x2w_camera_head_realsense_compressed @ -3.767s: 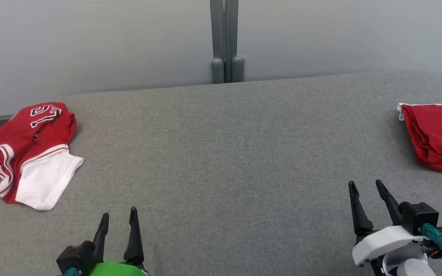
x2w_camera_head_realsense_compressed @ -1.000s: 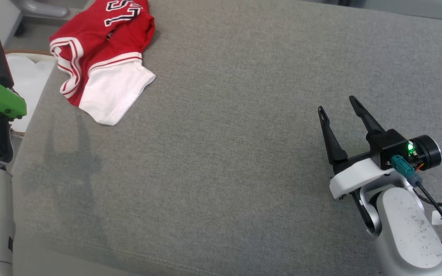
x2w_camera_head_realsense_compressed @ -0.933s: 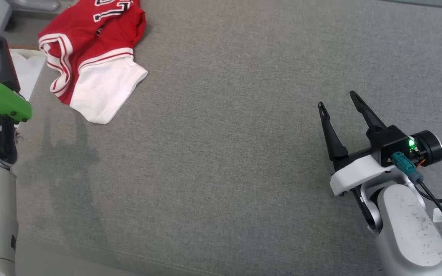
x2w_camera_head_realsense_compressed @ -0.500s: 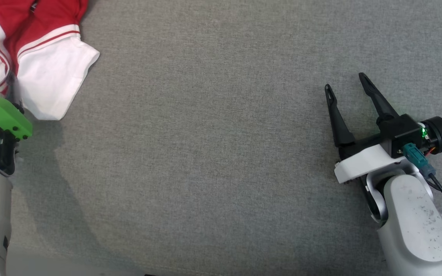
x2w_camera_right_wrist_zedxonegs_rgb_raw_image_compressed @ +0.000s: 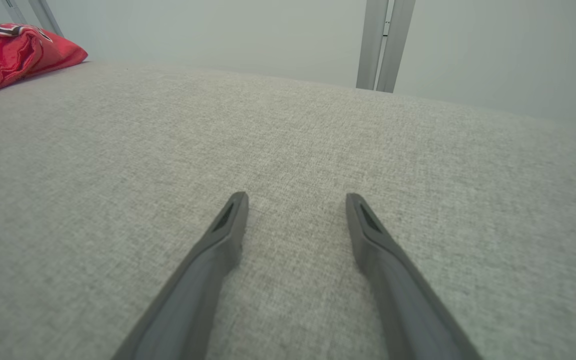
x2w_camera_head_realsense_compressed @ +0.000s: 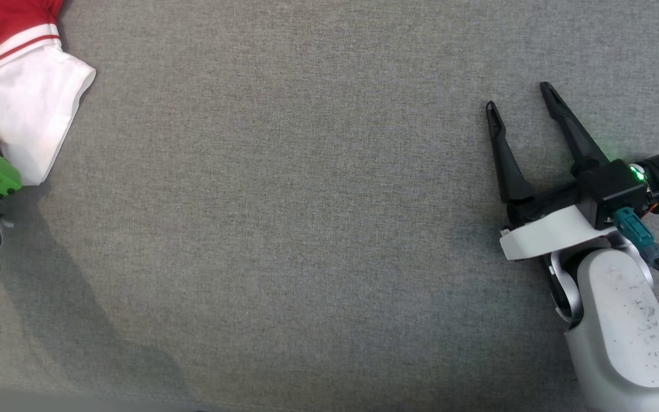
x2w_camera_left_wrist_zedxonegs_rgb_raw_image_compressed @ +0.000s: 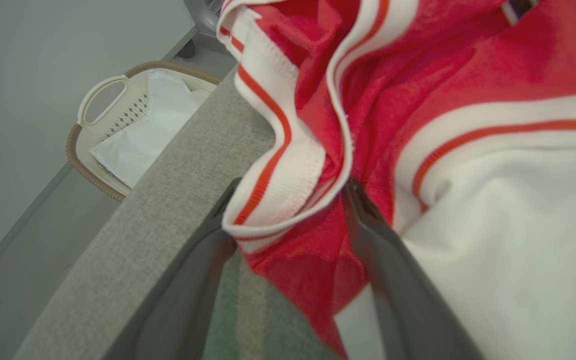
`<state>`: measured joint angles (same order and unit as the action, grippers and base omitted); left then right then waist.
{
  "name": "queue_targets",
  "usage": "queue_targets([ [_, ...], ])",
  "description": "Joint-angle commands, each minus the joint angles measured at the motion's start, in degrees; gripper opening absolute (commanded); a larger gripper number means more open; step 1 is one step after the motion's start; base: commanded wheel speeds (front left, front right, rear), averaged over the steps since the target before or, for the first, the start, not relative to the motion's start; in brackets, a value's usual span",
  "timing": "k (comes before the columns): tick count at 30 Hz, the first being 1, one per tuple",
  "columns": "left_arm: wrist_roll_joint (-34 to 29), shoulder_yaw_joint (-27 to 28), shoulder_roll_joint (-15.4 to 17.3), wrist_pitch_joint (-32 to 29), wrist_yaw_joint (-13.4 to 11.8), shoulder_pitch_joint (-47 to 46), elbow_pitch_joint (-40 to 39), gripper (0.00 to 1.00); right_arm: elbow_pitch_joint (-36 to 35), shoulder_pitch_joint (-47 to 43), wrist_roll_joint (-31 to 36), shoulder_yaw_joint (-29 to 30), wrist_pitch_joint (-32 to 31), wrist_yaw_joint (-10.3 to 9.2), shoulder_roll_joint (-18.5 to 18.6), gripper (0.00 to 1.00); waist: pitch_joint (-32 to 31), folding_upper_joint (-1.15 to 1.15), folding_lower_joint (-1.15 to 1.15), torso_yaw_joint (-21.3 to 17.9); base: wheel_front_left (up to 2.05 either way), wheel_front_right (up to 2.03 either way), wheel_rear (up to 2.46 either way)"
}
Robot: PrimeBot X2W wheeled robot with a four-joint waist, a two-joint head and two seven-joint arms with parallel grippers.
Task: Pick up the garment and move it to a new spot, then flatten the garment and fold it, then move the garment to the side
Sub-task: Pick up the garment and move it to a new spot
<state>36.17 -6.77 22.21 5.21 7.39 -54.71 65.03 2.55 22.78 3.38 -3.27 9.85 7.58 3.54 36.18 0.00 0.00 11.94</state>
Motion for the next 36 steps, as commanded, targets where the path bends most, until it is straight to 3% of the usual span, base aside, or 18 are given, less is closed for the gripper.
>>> queue_targets([
  [1, 0.8, -0.8, -1.2, -0.1, 0.2, -0.5, 0.0, 0.0, 2.4, -1.3, 0.8, 1.5, -1.0, -0.17, 1.7, 1.0, 0.0, 0.0, 0.0, 0.0, 0.0, 0.0, 0.0],
  [11, 2.4, -4.5, 2.7, 3.4, 0.1, 0.6, -2.6, 0.0, 3.1, -1.6, -0.1, 1.2, 0.9, -0.15, 0.6, 1.0, -4.7, 0.0, 0.0, -0.1, 0.0, 0.0, 0.0],
  [21, 0.9, -10.8, 9.7, 4.4, 0.1, -1.9, -10.9, 0.0, 7.3, -2.0, -2.6, 1.7, 3.9, -0.14, -0.4, 1.0, -13.8, 0.0, 0.0, -1.8, 0.0, 0.0, 0.0],
  [30, -2.3, -18.0, 13.4, 0.4, 0.1, -6.3, -24.1, 0.0, 11.3, -3.8, -7.9, 1.6, 5.3, -0.14, -0.6, 1.0, -21.0, 0.0, 0.0, -5.1, 0.0, 0.0, 0.0],
  [36, -4.0, -22.5, 12.7, -4.9, 0.1, -11.2, -33.7, 0.0, 11.9, -5.0, -10.9, 1.4, 5.4, -0.14, -0.6, 1.0, -24.2, 0.0, 0.0, -8.7, 0.0, 0.0, 0.0],
])
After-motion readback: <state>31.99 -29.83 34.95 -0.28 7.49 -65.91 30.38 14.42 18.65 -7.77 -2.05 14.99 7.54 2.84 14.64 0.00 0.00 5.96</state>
